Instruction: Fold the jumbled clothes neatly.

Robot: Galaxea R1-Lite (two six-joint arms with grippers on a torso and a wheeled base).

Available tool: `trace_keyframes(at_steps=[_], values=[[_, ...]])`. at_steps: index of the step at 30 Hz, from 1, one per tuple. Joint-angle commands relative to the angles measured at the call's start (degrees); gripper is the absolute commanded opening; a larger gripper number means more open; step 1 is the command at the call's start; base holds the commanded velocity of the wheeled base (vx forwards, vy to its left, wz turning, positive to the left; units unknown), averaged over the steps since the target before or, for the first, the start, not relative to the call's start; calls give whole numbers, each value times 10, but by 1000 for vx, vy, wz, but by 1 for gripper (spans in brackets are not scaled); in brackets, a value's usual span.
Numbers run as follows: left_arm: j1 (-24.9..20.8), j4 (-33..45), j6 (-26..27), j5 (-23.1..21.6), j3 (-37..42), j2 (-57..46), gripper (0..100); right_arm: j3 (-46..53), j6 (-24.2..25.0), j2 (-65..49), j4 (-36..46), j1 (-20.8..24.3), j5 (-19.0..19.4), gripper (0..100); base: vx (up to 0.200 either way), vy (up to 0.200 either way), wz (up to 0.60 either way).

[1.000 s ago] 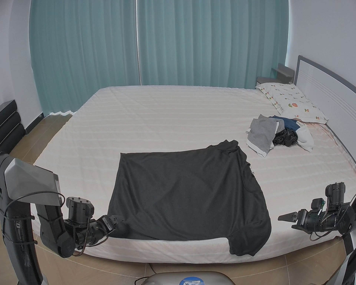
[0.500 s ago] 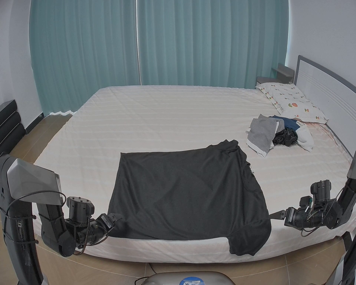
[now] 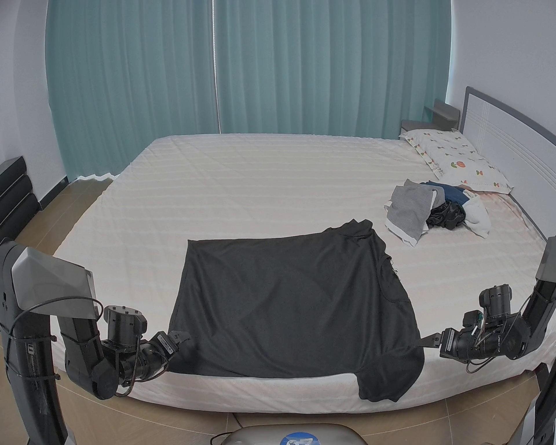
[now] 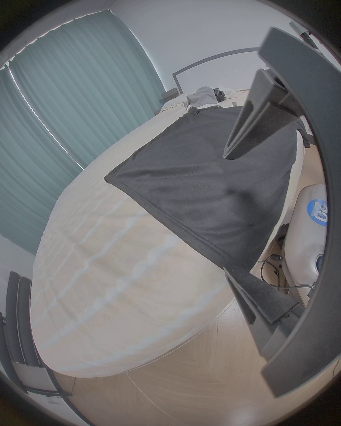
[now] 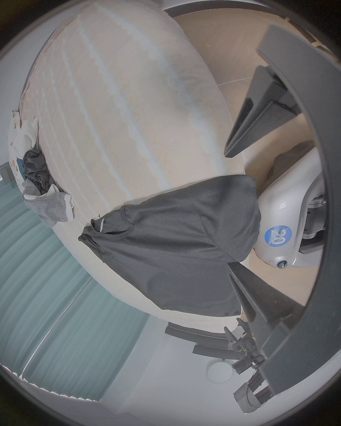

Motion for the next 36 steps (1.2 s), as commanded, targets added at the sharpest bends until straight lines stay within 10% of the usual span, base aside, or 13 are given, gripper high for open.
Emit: trace_keyframes(at_steps=[1,36], values=[[2,-1,2,0,3,-2,100,0,-1,-1,-1,0,0,100,0,0,0],[24,-89,243,-112,64,64,100,-1,2,-2,-1,30,-4,100,0,0,0]])
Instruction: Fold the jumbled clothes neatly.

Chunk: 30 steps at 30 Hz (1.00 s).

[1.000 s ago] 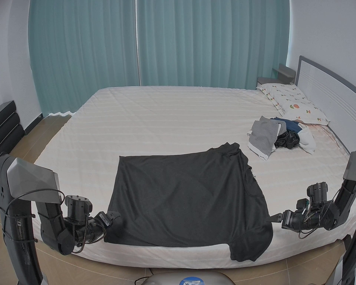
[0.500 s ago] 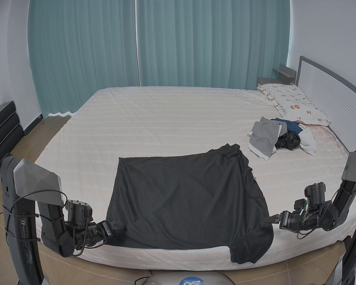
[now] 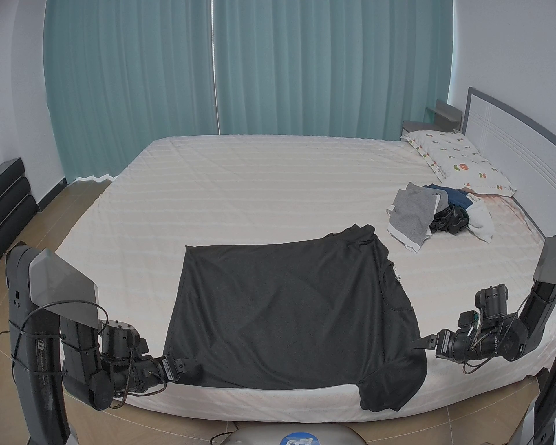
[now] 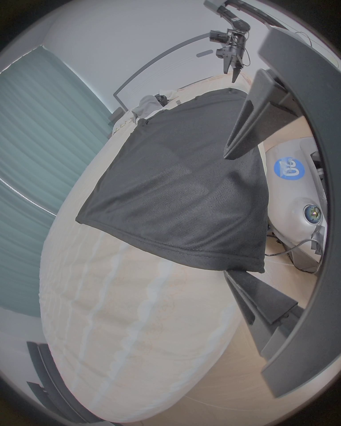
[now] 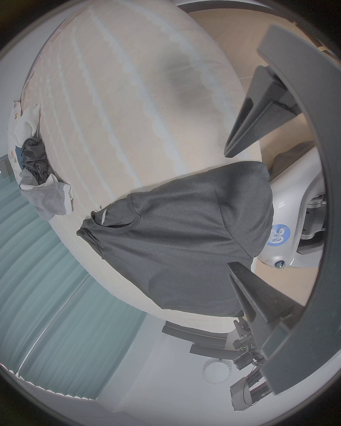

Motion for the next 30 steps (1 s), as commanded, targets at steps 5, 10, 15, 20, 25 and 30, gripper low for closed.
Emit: trace_keyframes(at_steps=[5,10,15,20,25,30], values=[[5,-4,27,4,4,20,100,1,1,-2,0,11,0,100,0,0,0],[19,-6,29,1,-5,34,100,-2,1,-2,0,12,0,100,0,0,0],[21,-13,30,-2,-8,38,0,-2,1,0,0,12,-1,100,0,0,0],[21,-13,33,2,0,36,0,-3,1,1,0,10,-1,100,0,0,0],[45,-19,35,3,20,29,0,-6,0,4,0,8,-11,100,0,0,0],[58,-59,31,1,43,27,0,-7,0,4,0,9,-13,100,0,0,0]])
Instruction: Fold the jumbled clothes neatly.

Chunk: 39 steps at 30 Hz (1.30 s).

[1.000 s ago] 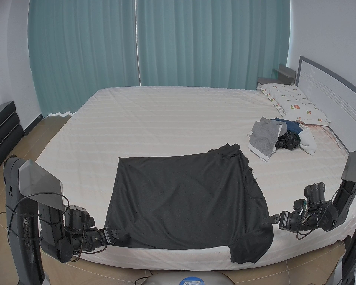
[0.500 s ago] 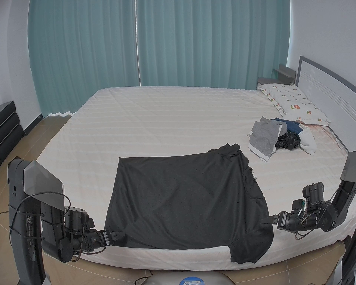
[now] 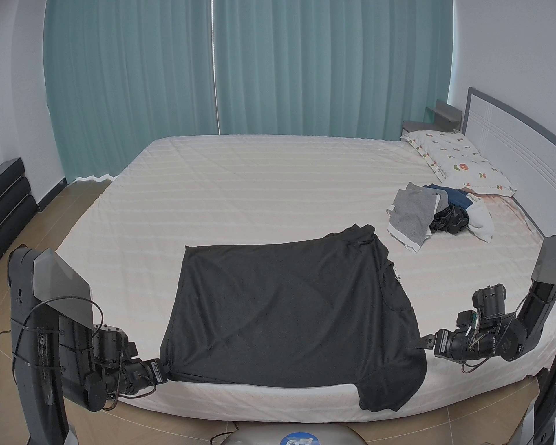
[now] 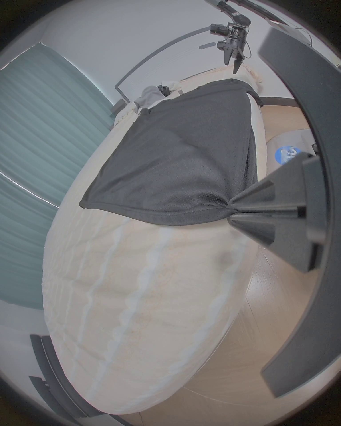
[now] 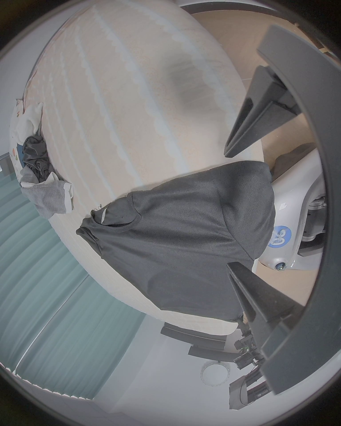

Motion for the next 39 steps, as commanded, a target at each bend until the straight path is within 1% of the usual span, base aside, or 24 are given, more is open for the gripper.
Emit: trace_keyframes(at_steps=[1,5,9,12,13,14,16,23,24,25,26,27,29,30,33,39], values=[[7,-26,-6,-1,19,-3,0,-5,0,2,0,2,0,100,0,0,0],[6,-54,-8,-4,25,1,0,-17,0,10,1,3,-1,100,0,0,0],[6,-58,-14,-4,25,6,0,-31,0,26,1,3,-2,100,0,0,0],[6,-59,-50,-4,19,1,0,-56,0,55,1,4,-26,100,0,0,0],[6,-59,-51,-3,19,1,0,-57,0,56,1,4,-27,100,0,0,0],[6,-60,-71,-4,18,-1,0,-68,0,68,1,5,-35,100,0,0,0],[6,-60,-84,-4,15,-4,0,-76,0,81,1,6,-36,100,0,0,0],[6,-60,-87,-5,11,-2,0,-118,1,119,8,22,-39,100,0,0,0],[6,-60,-87,-5,11,-2,0,-118,1,119,8,22,-39,0,0,0,0],[6,-60,-87,-5,11,-2,0,-118,1,119,8,22,-39,0,0,0,0],[7,-60,-87,-5,13,-2,0,-140,1,127,8,23,-64,0,0,0,0],[6,-60,-92,-5,13,-2,0,-161,3,137,5,23,-82,0,0,0,0],[6,-60,-98,-5,12,-2,0,-173,9,141,3,22,-85,0,0,0,0],[3,-60,-114,-4,11,-3,0,-203,37,143,1,23,-89,0,0,0,0],[3,-60,-123,-4,6,-3,0,-242,62,146,6,24,-92,0,0,0,0],[4,-60,-124,-4,5,0,0,-284,65,163,6,19,-99,0,0,0,0]])
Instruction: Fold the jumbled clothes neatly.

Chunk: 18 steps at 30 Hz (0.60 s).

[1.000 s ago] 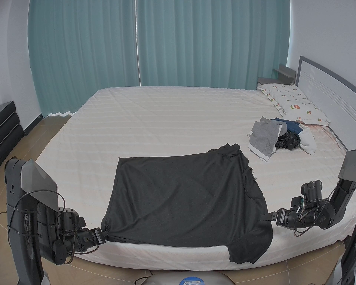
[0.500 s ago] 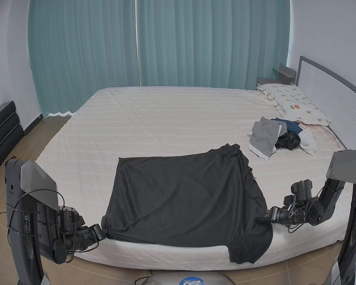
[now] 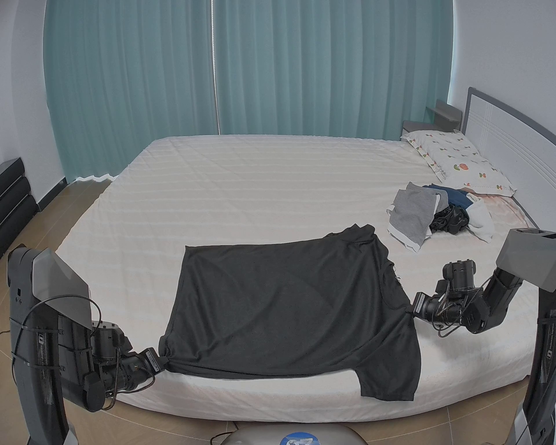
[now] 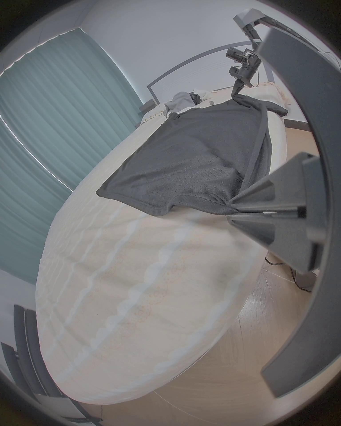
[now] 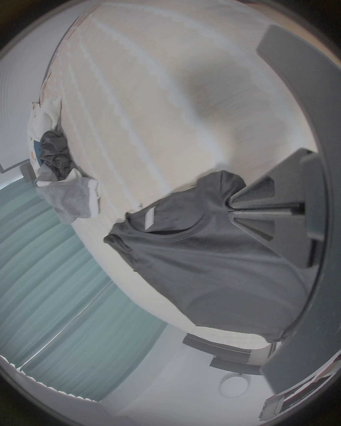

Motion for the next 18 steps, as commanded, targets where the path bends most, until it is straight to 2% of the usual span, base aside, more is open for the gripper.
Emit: trace_keyframes(at_steps=[1,5,6,15,17,18], values=[[0,-1,-3,0,-3,2,0,-36,5,21,-1,0,-5,0,0,0,0],[0,-1,-3,0,-4,2,0,-36,6,31,-7,3,-8,0,0,0,0],[0,-1,-3,0,-4,2,0,-34,5,31,-7,4,-9,100,0,0,0],[-1,-1,-2,0,-4,3,0,20,1,-28,-6,-26,10,100,0,0,0],[-1,-1,-2,0,-4,3,0,54,-3,-56,-4,-42,50,100,0,0,0],[-1,-1,-2,0,-4,3,0,58,-4,-59,-4,-42,55,100,0,0,0]])
